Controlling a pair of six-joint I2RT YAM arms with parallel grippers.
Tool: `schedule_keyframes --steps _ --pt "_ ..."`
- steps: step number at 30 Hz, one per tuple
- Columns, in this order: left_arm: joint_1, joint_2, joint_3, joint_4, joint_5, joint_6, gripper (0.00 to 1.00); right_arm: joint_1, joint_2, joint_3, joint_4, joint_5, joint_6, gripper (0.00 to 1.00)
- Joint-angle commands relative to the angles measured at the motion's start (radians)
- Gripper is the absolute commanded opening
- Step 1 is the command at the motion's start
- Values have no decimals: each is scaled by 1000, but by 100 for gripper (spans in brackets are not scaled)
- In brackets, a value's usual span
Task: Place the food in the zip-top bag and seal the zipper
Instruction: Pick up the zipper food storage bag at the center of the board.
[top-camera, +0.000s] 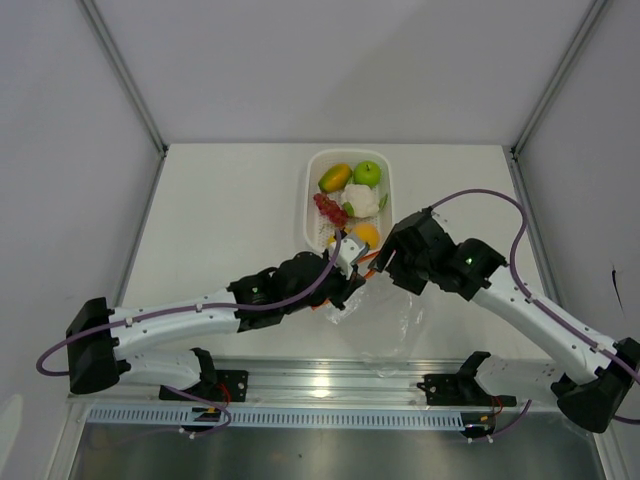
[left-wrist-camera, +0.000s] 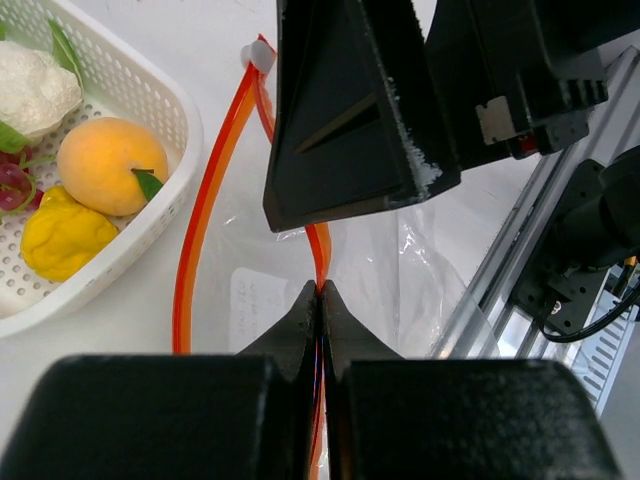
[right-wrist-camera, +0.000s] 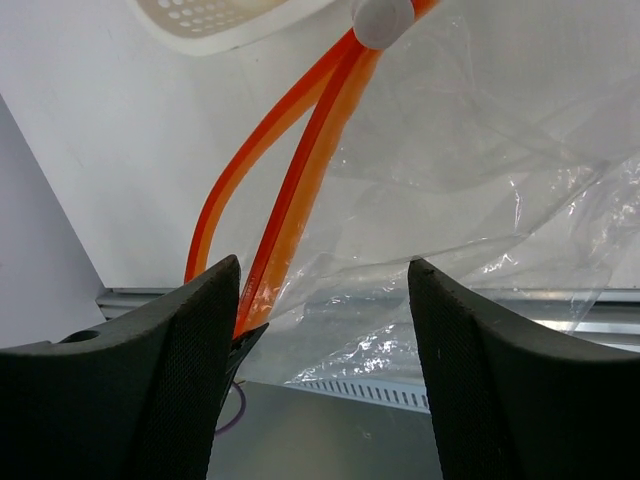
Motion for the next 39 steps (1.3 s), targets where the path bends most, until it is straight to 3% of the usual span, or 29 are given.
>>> schedule_keyframes --steps 1,22,28,32,35,39 --pt "-12 -26 11 68 -32 38 1 -6 5 1 24 1 17 71" --pt "-47 22 3 80 -102 123 0 -19 72 95 -38 -48 17 70" --pt "-47 9 11 84 -95 121 0 -11 40 0 8 -95 46 51" --pt "-47 2 8 84 -88 121 1 -14 39 7 7 -77 41 31" --pt "-49 -11 0 89 -68 120 0 -22 45 22 4 -68 26 27" --pt "-47 -29 -14 94 7 115 2 -35 57 50 14 -68 0 4"
